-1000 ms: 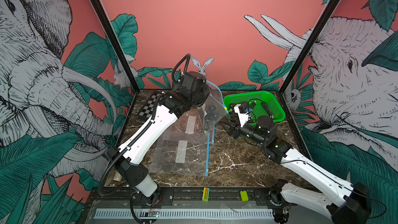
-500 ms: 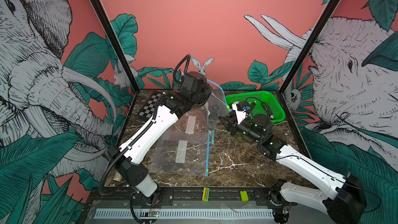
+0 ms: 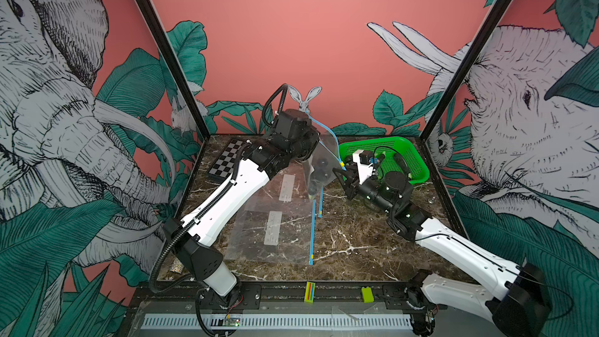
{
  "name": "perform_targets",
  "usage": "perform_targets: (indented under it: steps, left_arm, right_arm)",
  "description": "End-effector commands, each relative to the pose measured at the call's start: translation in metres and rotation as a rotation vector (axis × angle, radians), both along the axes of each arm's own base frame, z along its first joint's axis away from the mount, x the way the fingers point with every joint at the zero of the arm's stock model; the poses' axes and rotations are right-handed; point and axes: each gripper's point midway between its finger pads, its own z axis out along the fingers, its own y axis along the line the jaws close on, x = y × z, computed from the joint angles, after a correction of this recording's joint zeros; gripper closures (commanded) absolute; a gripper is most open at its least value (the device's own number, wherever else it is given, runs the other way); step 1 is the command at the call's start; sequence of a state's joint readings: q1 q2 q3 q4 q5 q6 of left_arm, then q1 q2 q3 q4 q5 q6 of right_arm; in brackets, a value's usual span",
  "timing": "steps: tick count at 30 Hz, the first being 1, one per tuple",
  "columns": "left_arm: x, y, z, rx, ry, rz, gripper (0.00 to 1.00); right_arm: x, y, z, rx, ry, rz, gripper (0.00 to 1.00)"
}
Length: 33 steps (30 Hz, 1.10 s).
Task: Place the eggplant in a zip-top bag and seal the zipper
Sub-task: Zip the zipper on the zipper food storage bag.
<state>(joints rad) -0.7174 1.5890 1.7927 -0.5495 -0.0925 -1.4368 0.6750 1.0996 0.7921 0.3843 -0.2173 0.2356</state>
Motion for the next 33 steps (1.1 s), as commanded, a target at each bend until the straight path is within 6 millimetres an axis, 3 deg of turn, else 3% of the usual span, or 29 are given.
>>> perform_targets:
  steps: [1,15,26,30,33]
  left_arm:
    - [-0.0019,0.0035,0.0116,-0.042,-0.022,0.011,1.00]
    - [-0.0014,0.0054,0.0154,-0.060,-0.040,0.020,1.00]
    - [0.0005,0.0072,0.0155,-0.082,-0.041,0.031,1.00]
    - [0.0005,0.0067,0.0158,-0.082,-0.044,0.027,1.00]
    - [0.0010,0.0058,0.0178,-0.074,-0.061,0.018,1.00]
  right_arm:
    - [-0.0007,-0.0031,0.0264,0.050,-0.065,-0.008,0.83]
    - [-0.0042,-0.0045,0.0227,0.048,-0.056,0.001,0.91]
    - [-0.0039,-0.0029,0.0198,0.050,-0.049,0.008,0.91]
    - [-0.0050,-0.0034,0.0200,0.048,-0.044,0.009,1.00]
    - [-0.0091,-0.0062,0.0239,0.037,-0.050,0.012,1.00]
